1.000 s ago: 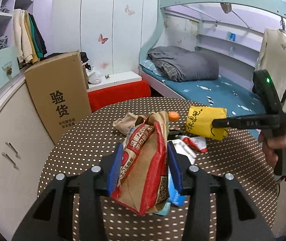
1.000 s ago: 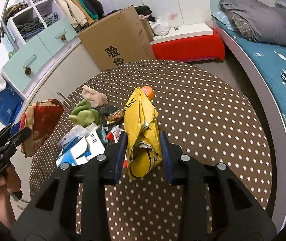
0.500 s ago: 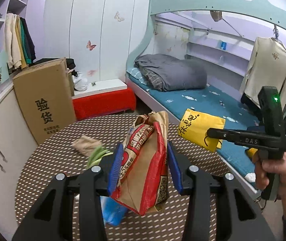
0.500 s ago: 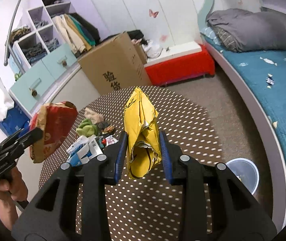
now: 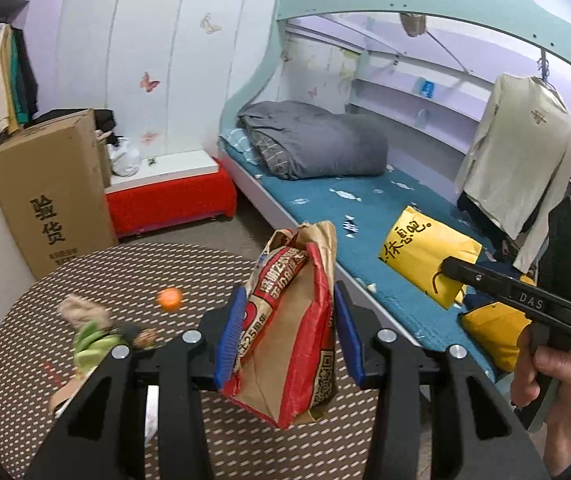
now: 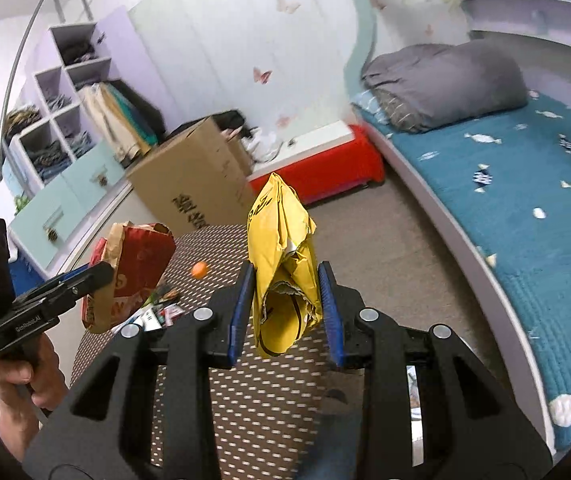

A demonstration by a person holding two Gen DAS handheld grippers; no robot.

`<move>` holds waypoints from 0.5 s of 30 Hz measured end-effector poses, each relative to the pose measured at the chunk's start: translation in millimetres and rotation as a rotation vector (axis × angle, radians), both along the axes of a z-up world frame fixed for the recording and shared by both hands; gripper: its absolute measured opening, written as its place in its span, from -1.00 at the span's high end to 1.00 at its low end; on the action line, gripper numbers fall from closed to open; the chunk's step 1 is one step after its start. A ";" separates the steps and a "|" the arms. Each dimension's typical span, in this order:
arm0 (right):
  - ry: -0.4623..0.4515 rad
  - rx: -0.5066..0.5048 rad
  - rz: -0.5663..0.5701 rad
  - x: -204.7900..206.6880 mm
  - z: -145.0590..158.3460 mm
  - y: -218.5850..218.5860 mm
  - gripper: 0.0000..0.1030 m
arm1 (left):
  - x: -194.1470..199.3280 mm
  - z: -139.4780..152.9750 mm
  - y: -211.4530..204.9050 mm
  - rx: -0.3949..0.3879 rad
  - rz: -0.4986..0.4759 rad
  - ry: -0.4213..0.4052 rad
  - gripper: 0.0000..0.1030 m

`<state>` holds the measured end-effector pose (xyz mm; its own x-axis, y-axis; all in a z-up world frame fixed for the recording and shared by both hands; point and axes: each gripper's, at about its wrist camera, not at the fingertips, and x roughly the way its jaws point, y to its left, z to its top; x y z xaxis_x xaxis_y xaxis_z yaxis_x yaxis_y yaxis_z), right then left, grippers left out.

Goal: Collect trash
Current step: 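Carry the foil wrapper and paper bag over the wastebasket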

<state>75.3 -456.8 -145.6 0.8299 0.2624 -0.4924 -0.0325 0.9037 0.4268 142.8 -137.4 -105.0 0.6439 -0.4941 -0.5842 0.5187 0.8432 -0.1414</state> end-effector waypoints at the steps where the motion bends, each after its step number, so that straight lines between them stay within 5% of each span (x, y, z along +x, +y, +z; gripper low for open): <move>1: -0.003 0.001 -0.019 -3.6 0.0 -9.3 0.38 | 1.0 0.4 -7.0 -0.002 -0.009 0.002 0.17; 9: 0.028 0.024 -0.146 -15.8 -19.2 -72.4 0.38 | 5.8 -6.8 -81.7 -0.020 -0.121 0.045 0.17; 15: 0.137 0.068 -0.225 -6.8 -63.8 -112.3 0.37 | 21.7 -36.4 -144.5 -0.022 -0.186 0.170 0.17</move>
<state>68.4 -569.1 -209.4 0.7979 0.1147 -0.5917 0.2286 0.8508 0.4731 164.5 -281.9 -141.4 0.4345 -0.6082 -0.6643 0.6317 0.7315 -0.2567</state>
